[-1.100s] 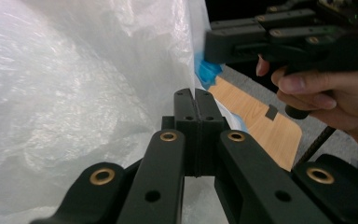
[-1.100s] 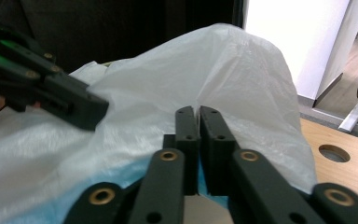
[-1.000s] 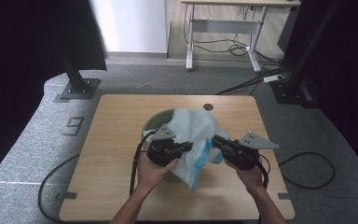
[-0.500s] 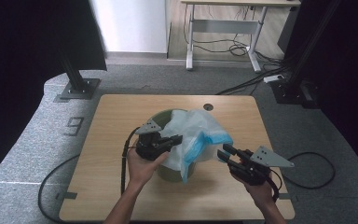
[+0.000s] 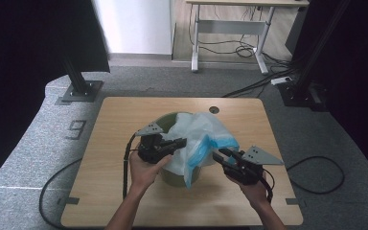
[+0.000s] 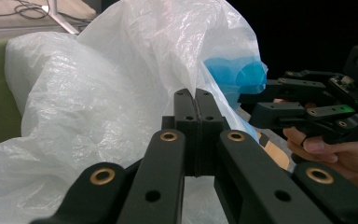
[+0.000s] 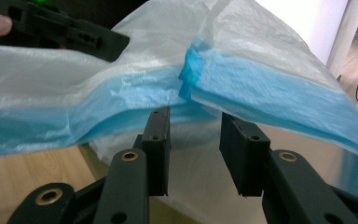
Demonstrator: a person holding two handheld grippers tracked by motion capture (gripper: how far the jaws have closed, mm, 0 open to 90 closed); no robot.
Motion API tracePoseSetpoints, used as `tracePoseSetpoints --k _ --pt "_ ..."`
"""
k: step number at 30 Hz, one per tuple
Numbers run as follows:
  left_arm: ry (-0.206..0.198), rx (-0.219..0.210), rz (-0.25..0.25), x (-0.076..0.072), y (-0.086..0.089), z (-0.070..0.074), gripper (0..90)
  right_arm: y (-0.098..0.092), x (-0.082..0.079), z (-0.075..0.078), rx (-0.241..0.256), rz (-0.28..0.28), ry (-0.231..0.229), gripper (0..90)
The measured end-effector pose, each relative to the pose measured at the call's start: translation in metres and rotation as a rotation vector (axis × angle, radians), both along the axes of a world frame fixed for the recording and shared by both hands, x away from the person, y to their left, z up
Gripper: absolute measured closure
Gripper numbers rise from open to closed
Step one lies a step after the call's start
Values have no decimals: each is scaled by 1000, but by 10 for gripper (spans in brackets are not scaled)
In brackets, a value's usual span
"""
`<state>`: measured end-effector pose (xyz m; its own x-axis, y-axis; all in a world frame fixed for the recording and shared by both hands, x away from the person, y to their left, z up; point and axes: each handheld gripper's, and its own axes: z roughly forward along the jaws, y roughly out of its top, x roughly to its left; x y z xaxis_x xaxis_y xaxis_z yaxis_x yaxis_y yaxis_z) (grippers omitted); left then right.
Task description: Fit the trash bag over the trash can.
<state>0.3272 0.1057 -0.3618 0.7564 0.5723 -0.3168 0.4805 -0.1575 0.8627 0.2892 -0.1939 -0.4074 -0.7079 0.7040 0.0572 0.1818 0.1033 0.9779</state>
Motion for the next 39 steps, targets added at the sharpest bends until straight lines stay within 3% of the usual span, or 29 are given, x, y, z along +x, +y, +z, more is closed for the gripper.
tracePoseSetpoints --k 6,15,24,39 --pt "3 2 0 -1 2 0 898 8 6 3 0 -27 -22 640" --pt "8 5 -3 0 1 -1 898 11 9 6 9 -43 -38 880" --pt "-4 -23 41 4 12 4 898 9 6 7 -41 -36 -52 889" --pt "-32 -93 140 8 43 6 898 -11 2 1 -51 -58 -32 889"
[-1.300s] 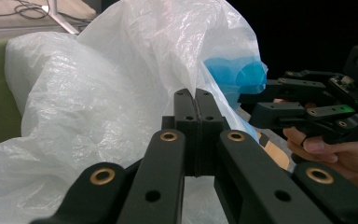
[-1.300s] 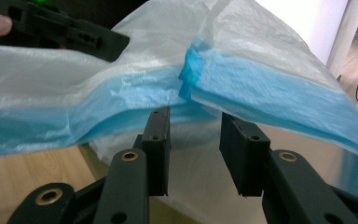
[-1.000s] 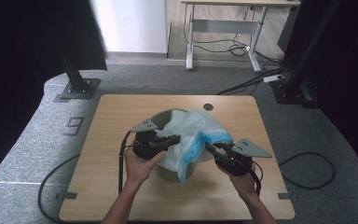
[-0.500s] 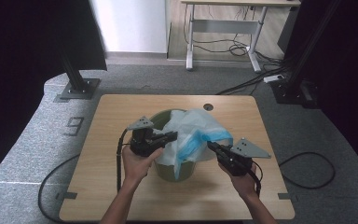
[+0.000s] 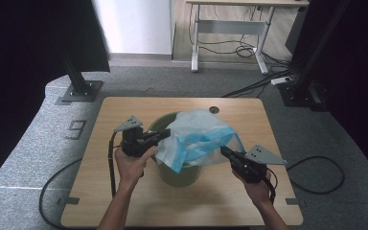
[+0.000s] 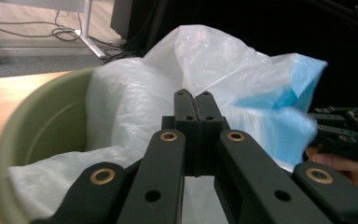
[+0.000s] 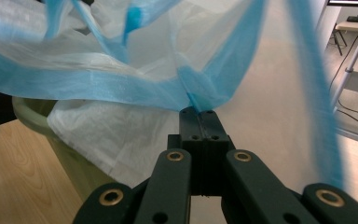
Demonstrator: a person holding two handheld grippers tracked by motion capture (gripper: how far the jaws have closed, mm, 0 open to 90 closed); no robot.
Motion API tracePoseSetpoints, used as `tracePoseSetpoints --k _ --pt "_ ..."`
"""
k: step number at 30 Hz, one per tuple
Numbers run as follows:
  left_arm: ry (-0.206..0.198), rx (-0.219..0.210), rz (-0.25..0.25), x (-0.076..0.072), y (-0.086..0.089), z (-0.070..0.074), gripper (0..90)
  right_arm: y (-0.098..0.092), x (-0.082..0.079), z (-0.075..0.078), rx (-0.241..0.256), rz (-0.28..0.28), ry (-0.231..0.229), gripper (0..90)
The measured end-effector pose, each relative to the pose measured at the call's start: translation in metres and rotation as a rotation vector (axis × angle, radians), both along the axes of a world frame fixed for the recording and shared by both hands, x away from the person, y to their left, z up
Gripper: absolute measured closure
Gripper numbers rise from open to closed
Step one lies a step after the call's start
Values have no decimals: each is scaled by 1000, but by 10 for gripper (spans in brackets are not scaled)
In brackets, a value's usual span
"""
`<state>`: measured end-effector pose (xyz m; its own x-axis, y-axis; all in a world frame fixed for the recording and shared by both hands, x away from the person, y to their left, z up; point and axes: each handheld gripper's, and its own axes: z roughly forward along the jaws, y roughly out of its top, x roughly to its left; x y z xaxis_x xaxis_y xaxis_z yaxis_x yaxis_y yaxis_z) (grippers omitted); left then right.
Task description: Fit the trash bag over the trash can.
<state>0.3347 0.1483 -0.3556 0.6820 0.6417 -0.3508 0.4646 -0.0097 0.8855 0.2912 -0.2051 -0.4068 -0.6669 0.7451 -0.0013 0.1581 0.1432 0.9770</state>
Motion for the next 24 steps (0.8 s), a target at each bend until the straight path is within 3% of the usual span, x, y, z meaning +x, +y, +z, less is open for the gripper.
tracePoseSetpoints --k 11,14,17,20,24 --pt "3 -14 37 -1 20 -6 898 -25 -3 -9 19 -6 27 889" --pt "3 -11 26 -4 21 -7 898 -29 -7 -14 23 -4 36 888" --pt "2 18 -2 -8 16 -7 898 -31 -14 -16 42 12 33 877" --pt "-2 27 -18 -11 12 -6 898 -30 -19 -11 69 2 29 688" --pt "-5 35 -29 -13 9 -7 898 -24 -24 -2 92 22 30 587"
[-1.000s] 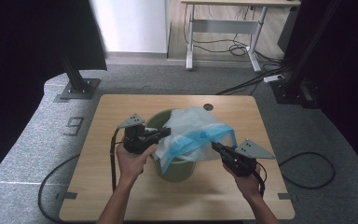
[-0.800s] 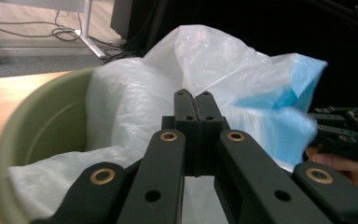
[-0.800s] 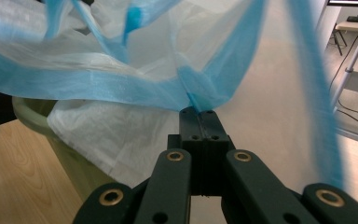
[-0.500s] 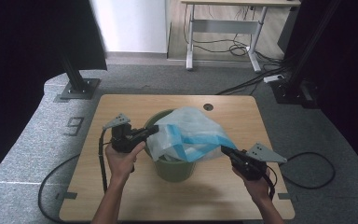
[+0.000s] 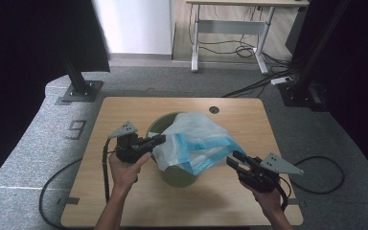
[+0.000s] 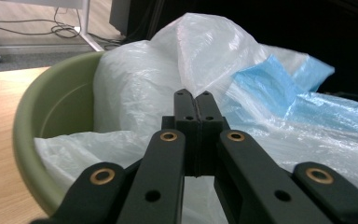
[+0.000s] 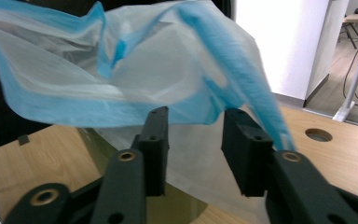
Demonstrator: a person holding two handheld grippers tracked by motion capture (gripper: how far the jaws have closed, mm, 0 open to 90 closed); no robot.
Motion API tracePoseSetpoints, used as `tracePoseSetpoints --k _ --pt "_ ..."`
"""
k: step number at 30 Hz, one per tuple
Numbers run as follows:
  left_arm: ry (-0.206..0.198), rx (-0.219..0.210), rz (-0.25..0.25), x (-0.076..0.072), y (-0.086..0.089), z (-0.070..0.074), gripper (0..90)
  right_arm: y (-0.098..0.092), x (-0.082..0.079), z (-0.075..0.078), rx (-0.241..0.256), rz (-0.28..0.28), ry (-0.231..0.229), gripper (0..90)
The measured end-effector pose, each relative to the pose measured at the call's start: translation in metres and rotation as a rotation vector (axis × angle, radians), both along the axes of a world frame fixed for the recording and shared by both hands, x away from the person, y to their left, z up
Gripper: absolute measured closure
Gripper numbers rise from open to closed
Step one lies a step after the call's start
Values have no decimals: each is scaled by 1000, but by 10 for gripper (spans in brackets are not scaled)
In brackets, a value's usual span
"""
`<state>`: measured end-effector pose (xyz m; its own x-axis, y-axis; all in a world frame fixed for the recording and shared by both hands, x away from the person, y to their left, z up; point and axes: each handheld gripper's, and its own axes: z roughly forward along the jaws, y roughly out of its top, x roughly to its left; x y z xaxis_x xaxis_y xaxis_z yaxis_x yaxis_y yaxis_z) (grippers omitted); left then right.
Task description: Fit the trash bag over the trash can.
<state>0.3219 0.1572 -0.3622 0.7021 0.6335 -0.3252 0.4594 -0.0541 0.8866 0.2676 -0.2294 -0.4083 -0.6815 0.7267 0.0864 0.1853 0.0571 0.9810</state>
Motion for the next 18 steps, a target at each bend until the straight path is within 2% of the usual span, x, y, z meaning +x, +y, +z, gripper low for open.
tracePoseSetpoints --k 5,10,18 --pt "5 8 -4 -1 2 -2 898 10 5 4 -16 -37 20 528" --pt "-2 9 -18 -5 6 -1 897 10 13 1 17 -84 53 496" --pt "-1 36 -62 -8 -8 -4 897 6 7 3 14 -100 40 483"
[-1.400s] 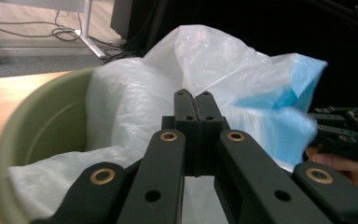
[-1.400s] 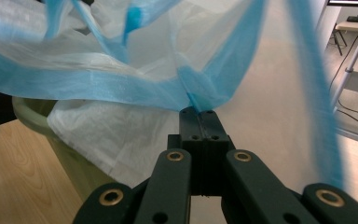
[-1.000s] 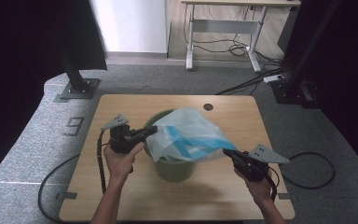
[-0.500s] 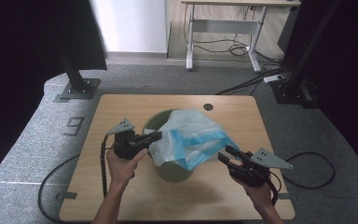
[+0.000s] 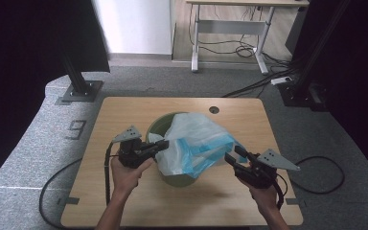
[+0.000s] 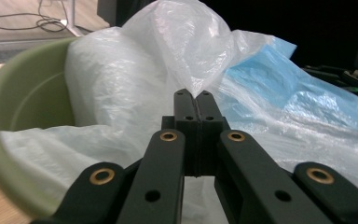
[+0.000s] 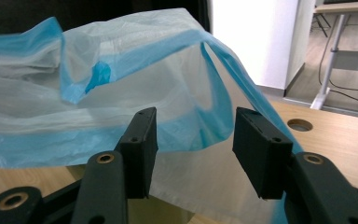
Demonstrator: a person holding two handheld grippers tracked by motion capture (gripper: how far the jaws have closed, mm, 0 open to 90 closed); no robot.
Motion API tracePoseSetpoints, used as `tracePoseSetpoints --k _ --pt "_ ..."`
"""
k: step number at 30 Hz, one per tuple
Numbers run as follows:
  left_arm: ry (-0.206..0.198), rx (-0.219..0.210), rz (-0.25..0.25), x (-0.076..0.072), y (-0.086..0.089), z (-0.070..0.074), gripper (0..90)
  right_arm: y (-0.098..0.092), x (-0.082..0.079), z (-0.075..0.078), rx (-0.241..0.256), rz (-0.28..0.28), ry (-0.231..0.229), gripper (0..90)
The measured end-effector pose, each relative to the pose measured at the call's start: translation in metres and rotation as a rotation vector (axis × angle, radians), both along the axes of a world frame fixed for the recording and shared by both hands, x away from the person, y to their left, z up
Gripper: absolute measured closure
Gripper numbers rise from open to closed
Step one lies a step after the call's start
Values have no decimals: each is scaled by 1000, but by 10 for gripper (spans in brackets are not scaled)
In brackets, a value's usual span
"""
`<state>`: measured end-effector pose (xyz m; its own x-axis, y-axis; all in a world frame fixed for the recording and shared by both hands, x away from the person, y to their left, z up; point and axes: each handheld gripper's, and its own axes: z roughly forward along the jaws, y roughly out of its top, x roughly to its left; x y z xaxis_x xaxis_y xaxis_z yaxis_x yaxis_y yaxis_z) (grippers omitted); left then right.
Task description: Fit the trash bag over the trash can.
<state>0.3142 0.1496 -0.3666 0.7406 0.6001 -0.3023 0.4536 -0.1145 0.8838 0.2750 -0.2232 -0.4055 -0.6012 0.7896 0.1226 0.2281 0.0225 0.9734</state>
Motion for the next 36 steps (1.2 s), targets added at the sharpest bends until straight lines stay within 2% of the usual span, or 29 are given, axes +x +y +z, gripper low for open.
tracePoseSetpoints --k 6,9,11,16,18,21,23,25,26,30,34,36 --pt "9 0 -9 1 -1 0 896 1 13 -3 -16 -32 26 468" --pt "16 -3 -8 1 2 -1 896 2 22 -9 0 -26 43 463" --pt "19 -5 -11 1 3 -1 896 4 24 -11 12 -10 41 453" --pt "21 -8 -18 2 1 -2 893 17 24 -13 -22 12 19 456" --pt "22 -7 -21 2 0 -2 890 21 27 -12 -26 28 17 529" --pt "22 -7 -25 2 0 -1 869 28 29 -11 -42 49 -13 726" --pt "24 -13 -31 3 1 0 814 31 28 -9 -52 55 -29 825" --pt "18 -14 -44 4 1 2 718 32 28 -7 -55 62 -45 879" --pt "14 -14 -40 4 1 2 652 32 27 -6 -57 68 -51 884" --pt "-3 1 -34 3 -3 7 490 33 26 -5 -74 75 -57 886" --pt "-22 13 -22 4 -10 13 378 34 26 -4 -87 84 -63 886" --pt "-30 21 -27 6 -14 17 348 35 25 -3 -96 86 -67 886"
